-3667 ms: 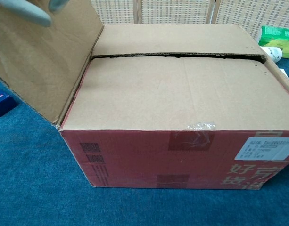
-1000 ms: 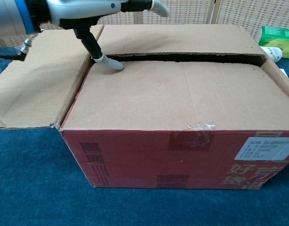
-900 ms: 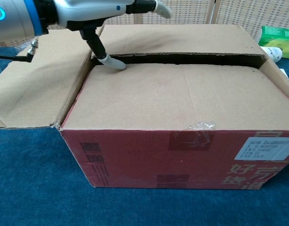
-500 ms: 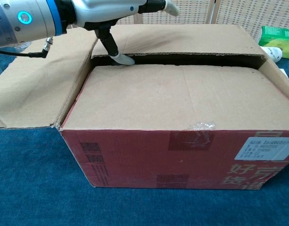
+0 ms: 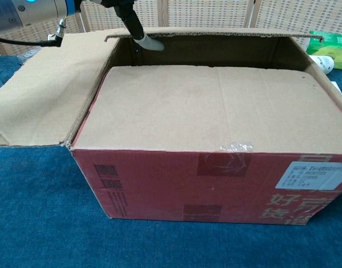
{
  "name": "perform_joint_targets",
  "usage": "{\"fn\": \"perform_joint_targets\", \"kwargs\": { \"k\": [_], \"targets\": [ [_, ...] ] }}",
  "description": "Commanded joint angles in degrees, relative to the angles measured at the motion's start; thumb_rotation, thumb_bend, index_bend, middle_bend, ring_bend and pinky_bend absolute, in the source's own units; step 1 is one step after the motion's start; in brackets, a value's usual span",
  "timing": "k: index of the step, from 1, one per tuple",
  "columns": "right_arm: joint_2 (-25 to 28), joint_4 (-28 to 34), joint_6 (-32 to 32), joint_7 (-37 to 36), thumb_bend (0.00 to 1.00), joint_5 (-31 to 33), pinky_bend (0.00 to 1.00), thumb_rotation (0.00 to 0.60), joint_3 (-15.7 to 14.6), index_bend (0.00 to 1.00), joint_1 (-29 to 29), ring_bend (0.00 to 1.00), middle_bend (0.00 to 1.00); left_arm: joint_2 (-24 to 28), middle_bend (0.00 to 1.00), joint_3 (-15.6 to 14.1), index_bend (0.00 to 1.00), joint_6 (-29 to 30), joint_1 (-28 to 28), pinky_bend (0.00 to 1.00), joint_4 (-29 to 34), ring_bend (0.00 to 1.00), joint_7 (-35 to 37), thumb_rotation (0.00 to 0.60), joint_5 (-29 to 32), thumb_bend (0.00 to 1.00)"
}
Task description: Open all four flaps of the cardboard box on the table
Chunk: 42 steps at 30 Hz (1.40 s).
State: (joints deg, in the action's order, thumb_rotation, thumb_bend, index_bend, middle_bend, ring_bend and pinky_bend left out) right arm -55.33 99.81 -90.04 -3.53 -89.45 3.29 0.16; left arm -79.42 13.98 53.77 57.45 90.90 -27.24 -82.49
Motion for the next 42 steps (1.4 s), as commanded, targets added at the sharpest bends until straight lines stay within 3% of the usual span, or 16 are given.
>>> {"fn": "perform_joint_targets", "kwargs": {
  "k": [1, 8, 18, 29, 42],
  "targets": [
    [0.0, 0.0, 0.1, 0.0, 0.56, 0.1, 0.00, 0.264, 0.0, 0.00, 0.0, 0.00, 0.00, 0.4, 0.00, 0.6, 0.02, 0.2, 0.4, 0.00, -0.5, 0.00, -0.7, 0.600, 0.4, 0.36],
    [0.0, -0.2, 0.6, -0.3, 0.56, 0.4, 0.00, 0.260, -0.1, 0.00, 0.2, 0.00, 0.00, 0.6, 0.00, 1.4, 0.02, 1.0, 1.4, 0.00, -1.9, 0.00, -2.1, 0.600, 0.7, 0.53],
    [-0.1, -0.3, 1.5, -0.1, 0.56, 0.7, 0.00, 0.263, -0.1, 0.00, 0.6, 0.00, 0.00, 0.1, 0.00, 4.2, 0.02, 2.2, 3.6, 0.00, -4.9, 0.00, -4.0, 0.600, 2.4, 0.53],
    [-0.1, -0.5, 2.0, -0.2, 0.56, 1.2, 0.00, 0.265, -0.2, 0.00, 0.8, 0.00, 0.00, -4.4, 0.00, 7.7, 0.02, 0.9, 9.9, 0.00, -15.3, 0.00, -6.6, 0.600, 5.6, 0.53],
    [-0.2, -0.9, 2.6, -0.4, 0.56, 2.1, 0.00, 0.267, 0.0, 0.00, 1.0, 0.00, 0.00, -10.6, 0.00, 7.4, 0.02, -1.2, 14.3, 0.01, -27.1, 0.00, -4.5, 0.600, 8.6, 0.53]
  ]
}}
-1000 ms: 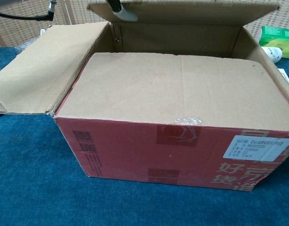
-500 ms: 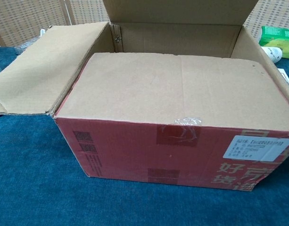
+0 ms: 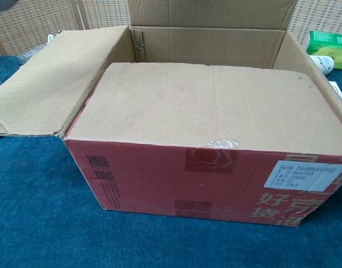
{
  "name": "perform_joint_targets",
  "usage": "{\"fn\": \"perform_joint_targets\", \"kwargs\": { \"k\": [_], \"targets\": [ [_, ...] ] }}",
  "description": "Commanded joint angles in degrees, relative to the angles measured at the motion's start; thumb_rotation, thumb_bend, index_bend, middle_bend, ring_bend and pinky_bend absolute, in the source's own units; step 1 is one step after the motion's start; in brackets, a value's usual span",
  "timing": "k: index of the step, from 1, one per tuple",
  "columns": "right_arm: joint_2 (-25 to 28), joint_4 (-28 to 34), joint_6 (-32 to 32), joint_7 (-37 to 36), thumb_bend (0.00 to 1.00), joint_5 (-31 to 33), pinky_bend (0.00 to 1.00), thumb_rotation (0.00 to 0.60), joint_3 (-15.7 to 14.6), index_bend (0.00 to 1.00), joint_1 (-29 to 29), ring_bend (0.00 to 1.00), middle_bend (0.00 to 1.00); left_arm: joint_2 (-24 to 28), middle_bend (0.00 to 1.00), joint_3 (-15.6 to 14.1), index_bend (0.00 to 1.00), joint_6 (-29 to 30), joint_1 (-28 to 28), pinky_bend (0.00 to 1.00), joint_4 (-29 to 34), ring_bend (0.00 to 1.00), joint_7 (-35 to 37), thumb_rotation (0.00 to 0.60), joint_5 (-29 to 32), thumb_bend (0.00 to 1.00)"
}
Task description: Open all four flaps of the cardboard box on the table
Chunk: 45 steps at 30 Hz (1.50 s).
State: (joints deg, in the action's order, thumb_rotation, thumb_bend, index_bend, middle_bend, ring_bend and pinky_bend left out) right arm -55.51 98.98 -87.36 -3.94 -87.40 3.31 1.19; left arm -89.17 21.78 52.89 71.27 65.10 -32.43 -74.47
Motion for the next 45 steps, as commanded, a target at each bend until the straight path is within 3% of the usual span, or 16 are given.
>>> {"fn": "perform_joint_targets", "kwargs": {
  "k": [1, 15, 22, 30, 34, 40, 45],
  "targets": [
    [-0.1, -0.1, 0.0, 0.1, 0.56, 0.0, 0.00, 0.266, 0.0, 0.00, 0.0, 0.00, 0.00, -1.1, 0.00, -0.6, 0.02, -0.4, 0.6, 0.01, -1.9, 0.00, 0.7, 0.600, 0.7, 0.53],
    [-0.5, -0.1, 0.9, 1.0, 0.56, 0.1, 0.00, 0.266, -0.2, 0.00, 0.5, 0.00, 0.00, -7.3, 0.00, -2.5, 0.00, 2.0, 1.9, 0.00, -16.9, 0.00, 5.0, 0.600, -0.4, 0.53],
    [-0.5, -0.1, 1.1, 0.9, 0.56, 0.0, 0.00, 0.267, -0.3, 0.00, 0.5, 0.00, 0.00, -7.6, 0.00, -3.4, 0.00, 2.3, 1.1, 0.00, -17.1, 0.00, 6.7, 0.600, -0.3, 0.52],
    [-0.4, 0.2, 0.8, 0.9, 0.55, -0.4, 0.00, 0.266, -0.5, 0.00, 0.4, 0.00, 0.00, -2.8, 0.00, -3.0, 0.00, 0.2, -1.9, 0.00, -5.8, 0.00, 7.6, 0.600, 3.5, 0.45],
    [-0.5, 0.3, 1.1, 1.2, 0.55, -0.5, 0.00, 0.267, -0.7, 0.00, 0.5, 0.00, 0.00, 1.5, 0.00, -1.6, 0.00, -2.7, -3.0, 0.00, 2.2, 0.00, 5.6, 0.600, 8.5, 0.33],
    [-0.5, 0.7, 1.1, 1.8, 0.55, -0.6, 0.00, 0.269, -0.8, 0.00, 0.5, 0.00, 0.00, 10.5, 0.00, -1.3, 0.00, -9.7, -3.6, 0.01, 15.5, 0.00, 1.6, 0.600, 18.4, 0.28],
    [-0.5, 0.9, 1.0, 2.1, 0.55, -0.7, 0.00, 0.269, -0.9, 0.00, 0.5, 0.00, 0.00, 19.6, 0.00, -2.9, 0.04, -16.7, -2.5, 0.07, 25.7, 0.00, 0.2, 0.600, 26.2, 0.28]
  ]
}}
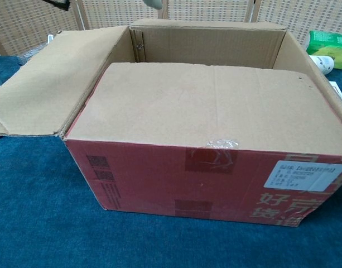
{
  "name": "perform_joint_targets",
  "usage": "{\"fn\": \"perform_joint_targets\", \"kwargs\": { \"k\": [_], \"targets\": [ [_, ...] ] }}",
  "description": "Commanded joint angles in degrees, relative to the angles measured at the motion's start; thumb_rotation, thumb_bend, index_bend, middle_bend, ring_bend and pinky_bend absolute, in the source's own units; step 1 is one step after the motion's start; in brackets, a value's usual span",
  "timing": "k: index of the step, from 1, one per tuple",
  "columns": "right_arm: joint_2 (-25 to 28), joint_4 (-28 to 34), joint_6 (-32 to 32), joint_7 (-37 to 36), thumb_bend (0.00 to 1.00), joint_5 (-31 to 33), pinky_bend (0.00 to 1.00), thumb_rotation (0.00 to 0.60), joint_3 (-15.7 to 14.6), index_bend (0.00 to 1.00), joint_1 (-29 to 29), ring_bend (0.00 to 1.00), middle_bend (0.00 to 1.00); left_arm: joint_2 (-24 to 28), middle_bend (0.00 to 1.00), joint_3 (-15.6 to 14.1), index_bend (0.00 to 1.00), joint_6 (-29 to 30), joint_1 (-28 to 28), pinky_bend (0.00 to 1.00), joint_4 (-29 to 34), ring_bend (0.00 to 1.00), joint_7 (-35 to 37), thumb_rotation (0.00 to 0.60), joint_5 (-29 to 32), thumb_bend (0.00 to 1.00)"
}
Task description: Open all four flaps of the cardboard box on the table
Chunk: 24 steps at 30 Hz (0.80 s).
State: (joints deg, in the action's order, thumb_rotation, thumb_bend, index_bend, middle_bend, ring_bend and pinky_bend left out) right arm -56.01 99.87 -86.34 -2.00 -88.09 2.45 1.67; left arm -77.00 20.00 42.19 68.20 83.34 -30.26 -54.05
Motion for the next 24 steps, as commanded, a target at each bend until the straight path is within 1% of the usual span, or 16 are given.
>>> {"fn": "perform_joint_targets", "kwargs": {
  "k": [1, 2, 4, 5, 8, 13, 17, 18, 21, 23, 24],
  "targets": [
    [-0.1, 0.0, 0.0, 0.3, 0.55, -0.1, 0.00, 0.267, -0.1, 0.00, 0.0, 0.00, 0.00, 8.8, 0.00, -1.5, 0.06, -7.1, 0.9, 0.08, 8.9, 0.00, -1.8, 0.600, 7.1, 0.28],
    [-0.1, 0.1, 0.2, 0.4, 0.55, -0.1, 0.00, 0.269, -0.1, 0.00, 0.1, 0.00, 0.00, 10.7, 0.00, -1.9, 0.08, -9.0, 1.4, 0.09, 10.9, 0.00, -0.9, 0.600, 9.1, 0.28],
    [-0.2, 0.0, 0.3, 0.6, 0.55, 0.0, 0.00, 0.269, -0.1, 0.00, 0.2, 0.00, 0.00, 12.3, 0.00, -2.4, 0.08, -10.7, 2.1, 0.11, 12.5, 0.00, 0.0, 0.600, 10.8, 0.28],
    [-0.3, 0.1, 0.5, 0.7, 0.55, 0.0, 0.00, 0.268, -0.1, 0.00, 0.2, 0.00, 0.00, 13.3, 0.00, -2.8, 0.09, -12.6, 2.5, 0.12, 14.1, 0.00, 1.9, 0.600, 12.6, 0.28],
    [-0.3, 0.1, 0.6, 0.9, 0.55, 0.1, 0.00, 0.266, -0.1, 0.00, 0.3, 0.00, 0.00, 14.8, 0.01, -3.6, 0.10, -15.2, 3.4, 0.14, 15.5, 0.00, 4.1, 0.600, 13.8, 0.28],
    [-0.4, 0.1, 0.7, 1.0, 0.55, 0.2, 0.00, 0.267, -0.1, 0.00, 0.4, 0.00, 0.00, 13.9, 0.03, -5.8, 0.12, -16.2, 4.6, 0.17, 15.7, 0.01, 7.0, 0.600, 13.4, 0.28],
    [-0.3, 0.1, 0.5, 0.7, 0.56, 0.2, 0.00, 0.266, -0.1, 0.00, 0.3, 0.00, 0.00, 12.8, 0.06, -6.6, 0.13, -16.8, 5.5, 0.22, 15.0, 0.03, 9.7, 0.600, 13.4, 0.28],
    [-0.2, 0.1, 0.5, 0.6, 0.56, 0.2, 0.00, 0.264, -0.1, 0.00, 0.3, 0.00, 0.00, 12.6, 0.07, -6.8, 0.14, -17.1, 5.7, 0.23, 14.9, 0.04, 10.6, 0.600, 13.4, 0.28],
    [-0.2, 0.1, 0.5, 0.4, 0.55, 0.2, 0.00, 0.269, -0.1, 0.00, 0.3, 0.00, 0.00, 12.1, 0.15, -6.8, 0.15, -18.1, 6.3, 0.28, 14.5, 0.10, 13.2, 0.600, 13.2, 0.28],
    [-0.1, 0.0, 0.5, 0.3, 0.55, 0.1, 0.00, 0.269, -0.1, 0.00, 0.3, 0.00, 0.00, 12.0, 0.22, -6.7, 0.19, -18.7, 6.5, 0.33, 14.4, 0.16, 14.7, 0.600, 12.8, 0.28],
    [-0.1, 0.0, 0.5, 0.3, 0.56, 0.1, 0.00, 0.267, -0.1, 0.00, 0.3, 0.00, 0.00, 12.0, 0.24, -6.3, 0.20, -19.2, 6.5, 0.33, 14.5, 0.17, 16.3, 0.600, 13.0, 0.28]
  ]
}}
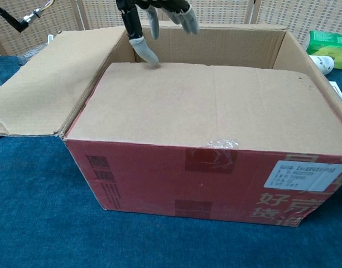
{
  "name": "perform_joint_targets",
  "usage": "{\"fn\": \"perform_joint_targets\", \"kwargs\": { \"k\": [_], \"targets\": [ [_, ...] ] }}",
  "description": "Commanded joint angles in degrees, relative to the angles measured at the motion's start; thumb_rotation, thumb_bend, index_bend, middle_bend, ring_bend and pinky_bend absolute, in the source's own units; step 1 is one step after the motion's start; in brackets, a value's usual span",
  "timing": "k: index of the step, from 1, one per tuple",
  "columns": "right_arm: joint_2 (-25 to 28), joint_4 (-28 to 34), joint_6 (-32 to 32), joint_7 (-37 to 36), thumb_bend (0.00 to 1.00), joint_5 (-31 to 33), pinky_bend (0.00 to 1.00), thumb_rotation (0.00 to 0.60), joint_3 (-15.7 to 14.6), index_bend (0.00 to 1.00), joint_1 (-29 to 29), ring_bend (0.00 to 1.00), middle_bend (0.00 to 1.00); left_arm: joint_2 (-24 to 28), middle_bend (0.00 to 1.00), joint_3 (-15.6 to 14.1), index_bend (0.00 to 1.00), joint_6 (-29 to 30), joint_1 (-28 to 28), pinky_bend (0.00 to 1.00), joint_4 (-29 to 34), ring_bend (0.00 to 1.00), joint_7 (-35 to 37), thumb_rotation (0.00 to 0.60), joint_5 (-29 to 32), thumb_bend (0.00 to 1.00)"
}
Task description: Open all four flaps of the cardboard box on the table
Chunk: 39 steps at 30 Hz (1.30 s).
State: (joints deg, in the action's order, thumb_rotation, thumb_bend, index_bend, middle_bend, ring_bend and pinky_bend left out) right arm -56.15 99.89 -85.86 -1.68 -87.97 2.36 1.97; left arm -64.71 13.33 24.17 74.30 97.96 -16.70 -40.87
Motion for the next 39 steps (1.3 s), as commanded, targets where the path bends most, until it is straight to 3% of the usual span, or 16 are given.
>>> {"fn": "perform_joint_targets", "kwargs": {
  "k": [1, 3, 7, 15, 20, 27, 35, 39],
  "targets": [
    [0.0, 0.0, 0.0, -0.1, 0.56, 0.0, 0.00, 0.264, 0.0, 0.00, 0.0, 0.00, 0.00, -0.2, 0.26, 0.7, 0.21, -1.7, 0.4, 0.33, -0.2, 0.19, 4.0, 0.600, -0.3, 0.28],
    [0.1, 0.0, 0.0, -0.1, 0.55, 0.0, 0.00, 0.266, 0.0, 0.00, 0.0, 0.00, 0.00, -0.2, 0.29, 1.0, 0.22, -1.9, 0.4, 0.30, -0.4, 0.21, 5.3, 0.600, -0.7, 0.28],
    [0.1, 0.0, -0.1, -0.2, 0.55, -0.1, 0.00, 0.269, 0.0, 0.00, 0.0, 0.00, 0.00, 0.2, 0.39, 1.4, 0.26, -4.8, 0.8, 0.48, -0.5, 0.31, 9.2, 0.600, -0.4, 0.28],
    [0.0, 0.1, -0.3, 0.2, 0.56, -0.3, 0.00, 0.268, -0.1, 0.00, -0.1, 0.00, 0.00, 1.6, 0.48, 0.2, 0.30, -12.9, 3.7, 0.49, -1.3, 0.41, 15.4, 0.600, 0.2, 0.28],
    [0.0, 0.1, -0.4, 0.3, 0.56, -0.4, 0.00, 0.267, -0.1, 0.00, -0.1, 0.00, 0.00, 2.2, 0.52, 0.0, 0.30, -14.9, 4.5, 0.63, -1.5, 0.46, 19.1, 0.600, -0.3, 0.28],
    [-0.1, 0.1, -0.3, 0.4, 0.55, -0.4, 0.00, 0.271, -0.2, 0.00, 0.0, 0.00, 0.00, 2.5, 0.63, 1.0, 0.35, -15.7, 3.7, 0.70, -1.8, 0.57, 23.6, 0.600, -1.8, 0.28],
    [-0.3, 0.2, 0.0, 0.9, 0.53, -0.5, 0.00, 0.267, -0.3, 0.00, 0.1, 0.00, 0.00, 1.8, 0.62, 3.2, 0.51, -15.8, 1.2, 0.65, -2.1, 0.57, 28.2, 0.596, -3.9, 0.01],
    [-0.4, 0.2, 0.1, 1.0, 0.53, -0.6, 0.00, 0.268, -0.4, 0.00, 0.1, 0.00, 0.00, 1.1, 0.61, 4.6, 0.56, -15.9, 0.1, 0.61, -2.2, 0.57, 30.2, 0.537, -4.9, 0.00]
  ]
}}
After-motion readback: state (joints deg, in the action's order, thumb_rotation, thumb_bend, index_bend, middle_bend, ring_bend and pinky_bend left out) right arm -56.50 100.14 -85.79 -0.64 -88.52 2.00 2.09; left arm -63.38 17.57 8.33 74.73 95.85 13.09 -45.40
